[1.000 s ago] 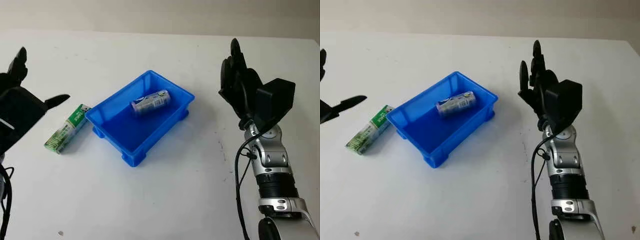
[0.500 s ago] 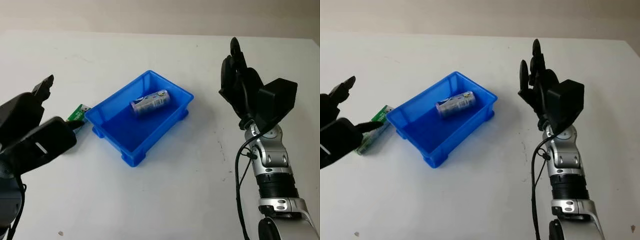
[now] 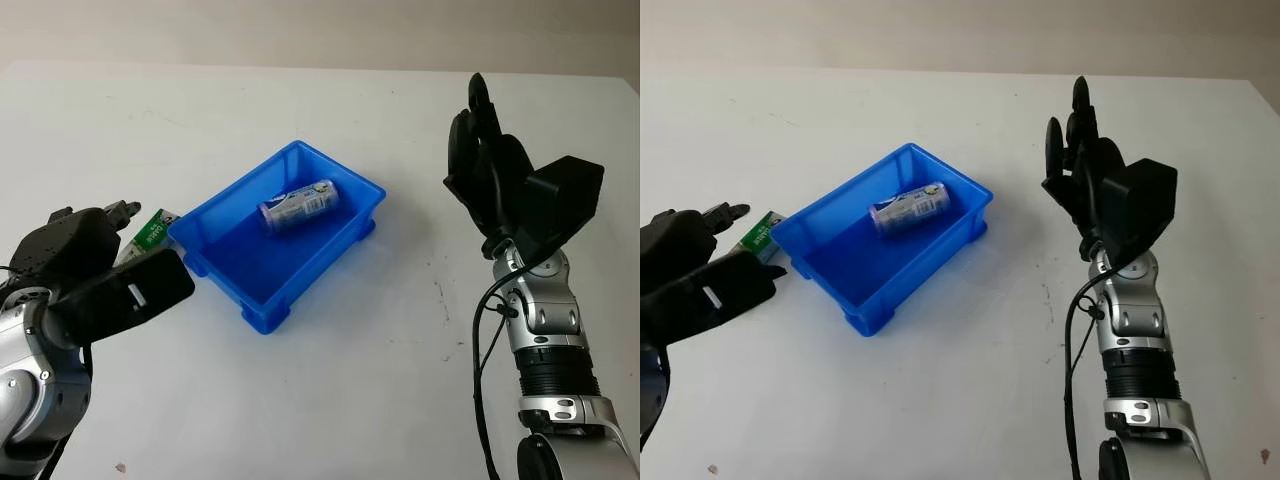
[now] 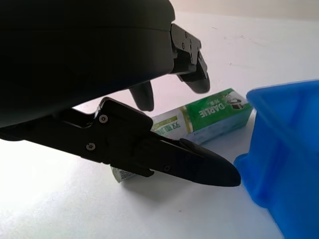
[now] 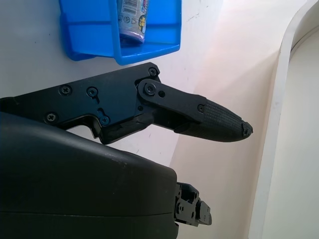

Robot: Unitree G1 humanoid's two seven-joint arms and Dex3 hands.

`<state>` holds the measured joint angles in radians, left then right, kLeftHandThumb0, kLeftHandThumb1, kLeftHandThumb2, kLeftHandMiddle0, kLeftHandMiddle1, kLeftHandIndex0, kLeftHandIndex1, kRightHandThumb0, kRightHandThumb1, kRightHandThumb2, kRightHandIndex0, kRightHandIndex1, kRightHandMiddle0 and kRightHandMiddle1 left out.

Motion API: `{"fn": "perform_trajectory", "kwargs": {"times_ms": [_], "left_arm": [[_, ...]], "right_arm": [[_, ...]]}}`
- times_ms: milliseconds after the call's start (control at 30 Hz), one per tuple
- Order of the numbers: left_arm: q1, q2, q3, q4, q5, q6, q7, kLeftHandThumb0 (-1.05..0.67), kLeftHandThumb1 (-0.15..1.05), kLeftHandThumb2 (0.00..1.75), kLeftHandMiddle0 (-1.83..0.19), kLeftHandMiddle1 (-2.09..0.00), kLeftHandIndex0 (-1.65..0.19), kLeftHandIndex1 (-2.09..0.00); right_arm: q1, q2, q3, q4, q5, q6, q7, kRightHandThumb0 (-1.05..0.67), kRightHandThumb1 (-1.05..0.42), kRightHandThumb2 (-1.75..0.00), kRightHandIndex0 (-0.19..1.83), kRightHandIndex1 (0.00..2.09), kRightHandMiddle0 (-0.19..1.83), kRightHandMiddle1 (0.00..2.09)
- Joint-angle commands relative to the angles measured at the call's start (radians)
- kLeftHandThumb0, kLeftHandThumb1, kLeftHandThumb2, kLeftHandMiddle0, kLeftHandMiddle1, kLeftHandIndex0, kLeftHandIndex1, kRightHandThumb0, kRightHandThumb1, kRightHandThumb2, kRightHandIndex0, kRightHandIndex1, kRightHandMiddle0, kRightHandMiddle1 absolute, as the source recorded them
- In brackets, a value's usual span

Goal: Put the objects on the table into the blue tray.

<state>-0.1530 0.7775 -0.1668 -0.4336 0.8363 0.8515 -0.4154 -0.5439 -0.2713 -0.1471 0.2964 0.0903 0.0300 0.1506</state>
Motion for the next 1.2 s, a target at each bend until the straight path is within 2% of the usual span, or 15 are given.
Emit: {"fn": "perform_trajectory", "kwargs": {"times_ms": [0,33,67,133,233,333,367,433,567,600,733,867,933,1000,1167], "left_arm": [[-0.01,-0.01,-0.023,0.009,0.038,0.005,-0.018,-0.86,1.05,0.14,0.19,-1.76,0.15,-1.47],[-0.015,-0.018,-0.03,0.013,0.053,0.015,-0.028,-0.85,1.05,0.14,0.19,-1.72,0.17,-1.48],[-0.018,-0.025,-0.038,0.016,0.067,0.02,-0.037,-0.83,1.05,0.13,0.19,-1.6,0.18,-1.39],[-0.025,-0.045,-0.051,0.022,0.097,0.031,-0.049,-0.8,1.05,0.12,0.19,-1.51,0.19,-1.29],[-0.027,-0.079,-0.052,0.033,0.127,0.031,-0.041,-0.75,1.05,0.1,0.13,-1.73,0.15,-1.2],[-0.045,-0.114,-0.07,0.087,0.191,0.035,-0.009,-0.66,1.05,0.08,-0.01,-1.81,0.1,-1.14],[-0.052,-0.123,-0.076,0.106,0.215,0.037,-0.002,-0.61,1.05,0.07,-0.06,-1.98,0.07,-1.12],[-0.059,-0.137,-0.077,0.132,0.249,0.031,0.008,-0.58,1.05,0.08,-0.12,-2.06,0.05,-1.13],[-0.078,-0.142,-0.09,0.211,0.33,0.01,0.017,-0.56,1.05,0.1,-0.28,-2.09,0.05,-1.28],[-0.083,-0.142,-0.092,0.229,0.345,0.003,0.014,-0.57,1.05,0.11,-0.4,-2.09,0.06,-1.37],[-0.104,-0.159,-0.087,0.294,0.362,-0.018,0.013,-0.56,1.05,0.1,-0.57,-2.09,0.05,-1.51],[-0.125,-0.151,-0.105,0.346,0.407,-0.032,-0.023,-0.48,1.05,0.15,-0.59,-2.09,0.03,-1.36],[-0.126,-0.137,-0.106,0.347,0.424,-0.054,-0.058,-0.44,1.05,0.15,-0.6,-2.09,-0.05,-1.28],[-0.125,-0.122,-0.1,0.353,0.431,-0.081,-0.082,-0.42,1.05,0.12,-0.56,-2.09,-0.15,-1.16],[-0.137,-0.086,-0.089,0.37,0.44,-0.136,-0.17,-0.42,1.05,0.17,-0.43,-2.09,-0.18,-1.05]], "right_arm": [[-0.01,-0.003,-0.008,0.003,0.007,-0.01,0.003,-0.72,-1.05,-0.72,-0.19,0.0,-0.19,0.0],[-0.01,-0.003,-0.009,0.003,0.007,-0.011,0.003,-0.72,-1.05,-0.72,-0.19,0.0,-0.19,0.0],[-0.011,-0.002,-0.009,0.003,0.006,-0.011,0.001,-0.71,-1.05,-0.72,-0.19,0.0,-0.19,0.0],[-0.011,-0.001,-0.01,0.001,0.004,-0.011,-0.004,-0.72,-1.05,-0.72,-0.19,0.0,-0.19,0.0],[-0.011,0.0,-0.011,0.001,0.007,-0.013,-0.003,-0.72,-1.05,-0.71,-0.19,0.0,-0.19,0.0],[-0.011,0.001,-0.013,-0.002,0.012,-0.013,0.001,-0.72,-1.05,-0.71,-0.19,0.0,-0.19,0.0],[-0.012,0.001,-0.013,-0.002,0.013,-0.015,0.001,-0.72,-1.05,-0.71,-0.19,0.0,-0.19,0.0],[-0.012,0.001,-0.014,-0.002,0.014,-0.016,0.002,-0.72,-1.05,-0.71,-0.19,0.0,-0.19,0.0],[-0.008,0.004,-0.018,-0.01,0.025,-0.016,0.007,-0.73,-1.05,-0.71,-0.19,0.0,-0.19,0.0],[-0.007,0.004,-0.019,-0.011,0.029,-0.016,0.01,-0.72,-1.05,-0.71,-0.19,0.0,-0.19,0.0],[-0.006,0.006,-0.023,-0.011,0.041,-0.018,0.014,-0.72,-1.05,-0.71,-0.19,0.0,-0.19,0.0],[-0.004,0.005,-0.025,-0.008,0.044,-0.033,0.018,-0.7,-1.05,-0.71,-0.19,0.0,-0.19,0.0],[-0.003,0.005,-0.026,-0.01,0.045,-0.033,0.019,-0.71,-1.05,-0.71,-0.19,0.0,-0.19,0.0],[-0.003,0.009,-0.029,-0.012,0.051,-0.033,0.02,-0.71,-1.05,-0.7,-0.19,0.0,-0.19,0.0],[-0.003,0.015,-0.03,-0.008,0.058,-0.042,0.021,-0.7,-1.05,-0.7,-0.19,0.0,-0.19,0.0]]}}
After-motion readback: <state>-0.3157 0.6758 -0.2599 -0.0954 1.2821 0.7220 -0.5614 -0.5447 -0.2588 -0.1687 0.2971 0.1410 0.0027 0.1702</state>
